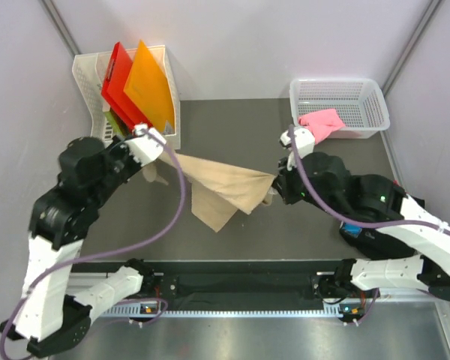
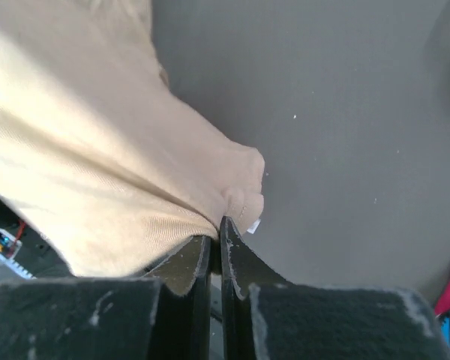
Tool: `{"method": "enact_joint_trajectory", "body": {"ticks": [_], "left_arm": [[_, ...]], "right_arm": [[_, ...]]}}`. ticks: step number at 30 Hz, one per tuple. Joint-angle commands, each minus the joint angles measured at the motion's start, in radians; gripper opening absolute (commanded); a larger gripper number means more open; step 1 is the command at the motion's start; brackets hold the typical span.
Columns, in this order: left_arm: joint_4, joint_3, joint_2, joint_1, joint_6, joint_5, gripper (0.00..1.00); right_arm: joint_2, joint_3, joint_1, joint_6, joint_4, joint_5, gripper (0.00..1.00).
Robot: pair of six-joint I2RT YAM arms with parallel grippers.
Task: Fold and stack the t-shirts
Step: Flatten out the tshirt
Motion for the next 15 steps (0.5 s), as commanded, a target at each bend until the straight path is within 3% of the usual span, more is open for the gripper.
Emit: {"method": "enact_joint_trajectory", "body": {"ticks": [1,7,9,12,15], "left_arm": [[-0.220,0.133,-0.046,0.003,0.067,0.051,0.00],[-0.539,0.419,0.000,0.003,0.093,0.188,0.00],[-0.543,0.452,0.005,0.005,0.072,0.193,0.00],[-0.534,0.351,-0.043,0.005,0.127,0.229,0.00],[-0.430,0.094,-0.092,0.003,0.113,0.291,0.00]], "right_arm": [[-0.049,0.085,0.017,0.084,-0.170,0.064,0.00],[-0.087,0.202,0.037,0.157,-0.282,0.031,0.00],[-0.092,0.236,0.041,0.191,-0.301,0.000,0.00],[-0.099,0.236,0.041,0.211,-0.310,0.000,0.00],[-0.086,0.207,0.037,0.196,-0.256,0.060,0.00]]}}
